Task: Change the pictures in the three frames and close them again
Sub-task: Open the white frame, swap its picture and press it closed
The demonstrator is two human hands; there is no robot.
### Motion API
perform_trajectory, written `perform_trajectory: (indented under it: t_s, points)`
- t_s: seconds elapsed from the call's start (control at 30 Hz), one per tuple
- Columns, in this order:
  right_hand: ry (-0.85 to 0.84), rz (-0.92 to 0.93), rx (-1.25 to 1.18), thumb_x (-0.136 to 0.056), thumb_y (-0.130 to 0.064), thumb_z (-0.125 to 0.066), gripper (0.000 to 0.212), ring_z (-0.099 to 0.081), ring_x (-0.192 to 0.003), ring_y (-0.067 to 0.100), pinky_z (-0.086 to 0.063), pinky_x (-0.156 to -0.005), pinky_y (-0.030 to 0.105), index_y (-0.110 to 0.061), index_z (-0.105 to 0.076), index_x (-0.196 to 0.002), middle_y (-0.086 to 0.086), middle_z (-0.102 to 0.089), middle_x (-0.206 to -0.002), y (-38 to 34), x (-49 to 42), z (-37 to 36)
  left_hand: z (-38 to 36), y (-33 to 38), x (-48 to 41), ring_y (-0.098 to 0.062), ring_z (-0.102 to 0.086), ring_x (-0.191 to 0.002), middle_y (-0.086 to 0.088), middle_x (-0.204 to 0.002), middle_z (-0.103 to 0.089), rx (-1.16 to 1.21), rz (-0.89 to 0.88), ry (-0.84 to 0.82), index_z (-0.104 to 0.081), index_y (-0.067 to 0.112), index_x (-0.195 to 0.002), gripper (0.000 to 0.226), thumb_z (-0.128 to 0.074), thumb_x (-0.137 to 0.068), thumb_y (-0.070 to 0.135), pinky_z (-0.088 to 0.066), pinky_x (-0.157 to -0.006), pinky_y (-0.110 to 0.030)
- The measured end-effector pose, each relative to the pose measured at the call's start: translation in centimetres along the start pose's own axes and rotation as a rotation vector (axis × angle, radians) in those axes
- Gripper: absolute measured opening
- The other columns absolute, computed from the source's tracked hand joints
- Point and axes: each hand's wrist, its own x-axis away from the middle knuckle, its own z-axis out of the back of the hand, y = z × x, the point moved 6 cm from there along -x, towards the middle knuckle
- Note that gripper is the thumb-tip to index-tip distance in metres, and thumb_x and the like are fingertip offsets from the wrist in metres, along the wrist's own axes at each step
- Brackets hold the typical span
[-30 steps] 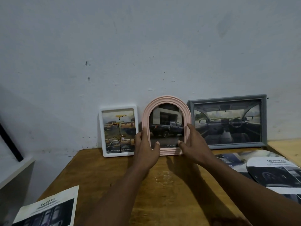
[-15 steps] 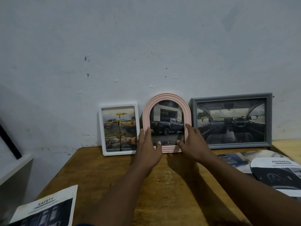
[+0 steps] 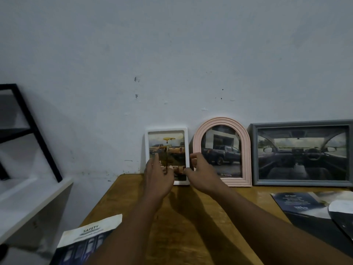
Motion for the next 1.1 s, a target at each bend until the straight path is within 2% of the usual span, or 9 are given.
perform_trajectory:
  t_s: [0.07, 0.1, 0.2, 0.37, 0.57, 0.67, 0.87, 1.0, 1.1]
  points:
    - [0.005, -0.002, 0.023, -0.099, -0.018, -0.057, 0.053, -0.053, -0.081, 0.005, -0.046, -0.06, 0.013, -0.023, -0.031, -0.146, 0.006, -0.051, -0.139, 0.2, -0.9, -1.6, 0.6, -1.5, -1.0, -0.029, -0.032, -0.147, 0.001, -0.164, -0.024, 0.028, 0.011, 0.015, -0.023, 0.036, -0.157, 0.068, -0.057, -0.098, 0.04, -0.041, -0.112, -0.056]
    - [0.02, 0.005, 0.044, -0.099, -0.019, -0.057, 0.053, -0.054, -0.081, 0.007, -0.05, -0.065, 0.016, -0.023, -0.031, -0.145, 0.006, -0.052, -0.137, 0.4, -1.3, -2.1, 0.7, -2.2, -1.6, -0.029, -0.033, -0.147, 0.002, -0.164, -0.024, 0.034, 0.02, 0.022, -0.022, 0.037, -0.156, 0.068, -0.057, -0.097, 0.042, -0.042, -0.112, -0.057]
    - [0.076, 0.028, 0.096, -0.097, -0.022, -0.059, 0.053, -0.059, -0.105, 0.016, -0.057, -0.089, 0.035, -0.024, -0.031, -0.142, 0.007, -0.052, -0.138, 1.1, -2.2, -3.0, 0.7, -3.3, -2.7, -0.03, -0.028, -0.15, 0.004, -0.168, -0.016, 0.054, 0.063, 0.023, -0.013, 0.037, -0.159, 0.074, -0.056, -0.099, 0.046, -0.038, -0.114, -0.056]
    - [0.1, 0.015, 0.107, -0.095, -0.026, -0.061, 0.059, -0.058, -0.117, 0.02, -0.055, -0.095, 0.04, -0.027, -0.026, -0.143, 0.005, -0.05, -0.141, 1.8, -3.1, -3.9, 0.0, -3.8, -3.7, -0.029, -0.034, -0.147, 0.006, -0.167, -0.02, 0.145, 0.078, 0.008, -0.012, 0.04, -0.159, 0.073, -0.056, -0.101, 0.045, -0.041, -0.112, -0.055]
    - [0.146, 0.019, -0.001, -0.095, -0.018, -0.063, 0.058, -0.052, -0.102, 0.011, -0.05, -0.079, 0.021, -0.023, -0.031, -0.143, 0.002, -0.052, -0.134, 2.1, -2.5, -3.4, 0.9, -3.9, -2.5, -0.028, -0.038, -0.144, 0.002, -0.164, -0.027, 0.136, 0.072, 0.066, -0.021, 0.034, -0.159, 0.068, -0.057, -0.101, 0.042, -0.045, -0.109, -0.051]
    - [0.149, 0.016, -0.081, -0.094, -0.015, -0.063, 0.05, -0.057, -0.107, 0.015, -0.057, -0.084, 0.029, -0.025, -0.036, -0.135, 0.001, -0.052, -0.132, 2.1, -1.1, -2.7, 2.2, -3.6, -0.9, -0.028, -0.044, -0.139, 0.0, -0.162, -0.031, 0.092, 0.055, 0.076, -0.025, 0.031, -0.158, 0.065, -0.055, -0.102, 0.042, -0.049, -0.105, -0.05]
    - [0.176, 0.003, -0.185, -0.097, -0.01, -0.06, 0.036, -0.059, -0.096, 0.01, -0.05, -0.056, 0.014, -0.024, -0.046, -0.126, -0.002, -0.056, -0.115, 1.7, 3.2, -0.2, 5.8, -2.4, 3.4, -0.029, -0.051, -0.133, -0.006, -0.156, -0.042, 0.113, 0.065, 0.047, -0.04, 0.028, -0.154, 0.051, -0.049, -0.105, 0.04, -0.052, -0.102, -0.049]
    - [0.142, -0.06, -0.246, -0.097, -0.011, -0.06, 0.034, -0.066, -0.093, 0.013, -0.06, -0.07, 0.028, -0.012, -0.057, -0.131, 0.001, -0.064, -0.112, 2.4, 6.9, 1.8, 7.1, -1.2, 7.3, -0.021, -0.061, -0.112, -0.007, -0.141, -0.06, 0.135, 0.043, -0.002, -0.056, 0.022, -0.144, 0.041, -0.046, -0.107, 0.036, -0.054, -0.08, -0.033]
    - [0.081, -0.132, -0.299, -0.096, -0.01, -0.06, 0.023, -0.069, -0.095, 0.021, -0.061, -0.078, 0.039, -0.012, -0.064, -0.118, 0.009, -0.068, -0.11, 2.9, 9.9, 3.6, 6.5, -0.2, 10.8, -0.017, -0.068, -0.096, -0.003, -0.113, -0.072, 0.191, 0.077, -0.127, -0.069, 0.022, -0.121, 0.034, -0.043, -0.108, 0.039, -0.05, -0.067, -0.028]
